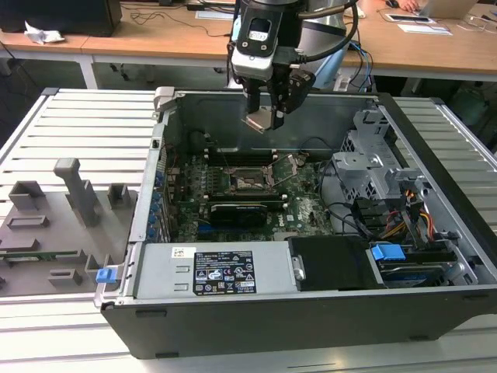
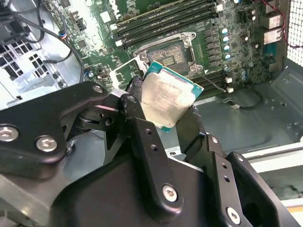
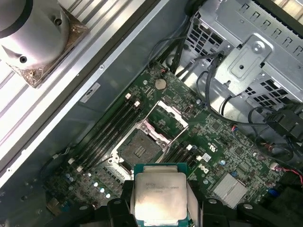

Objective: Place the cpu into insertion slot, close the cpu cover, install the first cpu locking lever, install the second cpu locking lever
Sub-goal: 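Place the cpu into insertion slot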

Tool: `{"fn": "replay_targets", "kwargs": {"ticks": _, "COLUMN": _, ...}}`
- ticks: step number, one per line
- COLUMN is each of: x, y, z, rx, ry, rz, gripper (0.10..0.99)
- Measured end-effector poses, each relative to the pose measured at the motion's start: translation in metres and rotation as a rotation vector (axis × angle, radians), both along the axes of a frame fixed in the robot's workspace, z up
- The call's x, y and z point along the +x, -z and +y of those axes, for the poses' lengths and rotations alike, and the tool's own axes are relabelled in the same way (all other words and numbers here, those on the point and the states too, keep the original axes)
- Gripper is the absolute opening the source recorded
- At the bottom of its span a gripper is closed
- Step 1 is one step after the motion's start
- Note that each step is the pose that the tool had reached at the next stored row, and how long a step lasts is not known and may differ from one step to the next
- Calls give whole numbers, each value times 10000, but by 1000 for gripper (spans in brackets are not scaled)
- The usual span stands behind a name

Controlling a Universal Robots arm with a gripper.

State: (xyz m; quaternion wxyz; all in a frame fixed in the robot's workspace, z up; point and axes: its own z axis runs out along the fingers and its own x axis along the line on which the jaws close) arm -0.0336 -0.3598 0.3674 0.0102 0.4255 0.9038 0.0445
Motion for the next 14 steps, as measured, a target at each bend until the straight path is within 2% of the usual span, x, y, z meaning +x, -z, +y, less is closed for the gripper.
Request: {"fn": "replay_targets", "kwargs": {"ticks": 14, "x": 0, "y": 11, "z": 0, "rx": 0, "ry": 1516, "rz": 0, "gripper": 529}}
